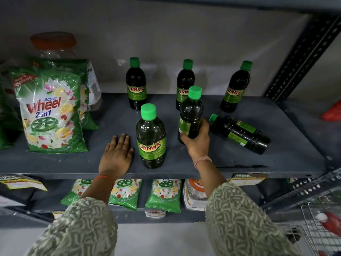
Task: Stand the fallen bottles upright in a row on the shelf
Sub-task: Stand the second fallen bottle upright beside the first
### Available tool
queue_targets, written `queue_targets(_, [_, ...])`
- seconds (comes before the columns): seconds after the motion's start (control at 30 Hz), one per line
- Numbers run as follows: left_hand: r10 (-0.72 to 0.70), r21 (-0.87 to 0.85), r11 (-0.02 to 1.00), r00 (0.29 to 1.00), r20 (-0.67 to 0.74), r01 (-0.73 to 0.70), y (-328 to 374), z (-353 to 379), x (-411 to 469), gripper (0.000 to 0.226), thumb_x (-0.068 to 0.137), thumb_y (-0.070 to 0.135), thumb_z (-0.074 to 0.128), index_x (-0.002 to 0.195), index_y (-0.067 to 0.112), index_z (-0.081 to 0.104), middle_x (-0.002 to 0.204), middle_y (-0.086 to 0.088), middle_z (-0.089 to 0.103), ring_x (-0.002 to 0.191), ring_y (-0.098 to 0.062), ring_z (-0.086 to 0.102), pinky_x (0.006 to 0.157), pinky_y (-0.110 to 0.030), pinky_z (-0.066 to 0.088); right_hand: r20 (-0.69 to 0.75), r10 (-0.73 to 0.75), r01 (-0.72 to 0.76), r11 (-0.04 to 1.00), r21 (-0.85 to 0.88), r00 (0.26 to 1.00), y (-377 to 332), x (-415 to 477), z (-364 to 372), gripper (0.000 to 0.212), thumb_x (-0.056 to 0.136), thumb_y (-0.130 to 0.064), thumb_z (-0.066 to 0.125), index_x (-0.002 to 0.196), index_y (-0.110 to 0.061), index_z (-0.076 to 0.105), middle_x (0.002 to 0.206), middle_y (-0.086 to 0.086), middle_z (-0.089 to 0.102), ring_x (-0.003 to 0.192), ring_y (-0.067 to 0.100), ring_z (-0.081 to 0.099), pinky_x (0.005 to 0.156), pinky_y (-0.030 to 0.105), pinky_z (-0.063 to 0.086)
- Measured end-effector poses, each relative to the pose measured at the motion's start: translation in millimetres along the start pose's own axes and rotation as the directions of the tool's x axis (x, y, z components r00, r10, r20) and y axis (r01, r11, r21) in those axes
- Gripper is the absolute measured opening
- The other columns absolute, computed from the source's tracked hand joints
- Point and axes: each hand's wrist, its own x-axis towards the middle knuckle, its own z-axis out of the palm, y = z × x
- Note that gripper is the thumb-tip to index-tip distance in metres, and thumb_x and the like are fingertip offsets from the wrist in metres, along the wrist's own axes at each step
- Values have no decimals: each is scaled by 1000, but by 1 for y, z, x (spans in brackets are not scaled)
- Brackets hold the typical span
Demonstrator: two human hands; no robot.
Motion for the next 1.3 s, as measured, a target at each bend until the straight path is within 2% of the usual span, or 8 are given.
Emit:
queue_targets(0.13, [-4,-13,1000,1000,-3,4,1,-1,0,54,97,31,27,146,13,13,158,-6,11,146,-28,6,119,-40,10,8,-10,11,994,-107,1000,-1,1,0,110,54,-32,86,140,-15,20,143,9,35,135,19,31,110,42,25])
queue_targets(0.3, [-4,-2,1000,1000,18,4,0,-1,0,54,97,32,25,146,13,10,158,-6,8,146,-27,4,120,-40,9,72,19,-16,999,-37,997,1,7,-5,75,52,-16,87,111,-15,40,110,5,55,107,26,55,89,29,45])
queue_targets(0.6, [-16,-22,1000,1000,21,16,2,-2,-1,54,97,32,25,146,14,10,159,-5,9,146,-27,4,120,-40,8,455,163,-135,986,-93,876,3,41,-40,63,72,4,68,129,-2,41,138,25,43,127,29,41,110,48,31])
queue_targets(0.7, [-14,-21,1000,1000,19,14,3,-2,0,54,97,32,25,146,15,9,159,-4,8,146,-26,4,120,-40,9,304,117,-82,989,-126,945,6,31,-30,99,55,-11,86,136,-9,29,140,18,37,131,32,36,109,50,32])
queue_targets(0.83, [-12,-12,1000,1000,27,13,2,-2,1,55,97,32,24,146,15,8,159,-3,7,146,-26,4,120,-40,9,90,41,-34,996,-83,995,10,16,-10,77,45,-15,89,106,-10,43,105,9,59,100,25,58,82,29,48])
queue_targets(0.97, [-14,-9,1000,1000,17,14,2,-1,0,54,97,31,26,146,15,10,159,-4,9,146,-26,5,119,-40,10,199,68,-52,995,-82,978,16,24,-18,51,62,-3,79,104,-9,50,104,14,65,98,25,60,80,23,48])
queue_targets(1.07, [-20,-9,1000,1000,14,20,2,-2,0,54,97,31,26,146,15,11,158,-4,9,146,-26,5,119,-39,10,295,77,-47,993,-110,952,16,32,-23,54,68,3,72,117,-1,49,120,22,60,114,32,54,99,46,42])
queue_targets(1.3, [-22,-12,1000,1000,14,22,2,-2,-1,54,97,31,26,146,15,10,158,-5,9,146,-27,5,119,-39,10,339,71,-13,985,-171,938,15,31,-25,68,73,0,70,132,-6,39,134,17,51,126,30,45,102,34,35])
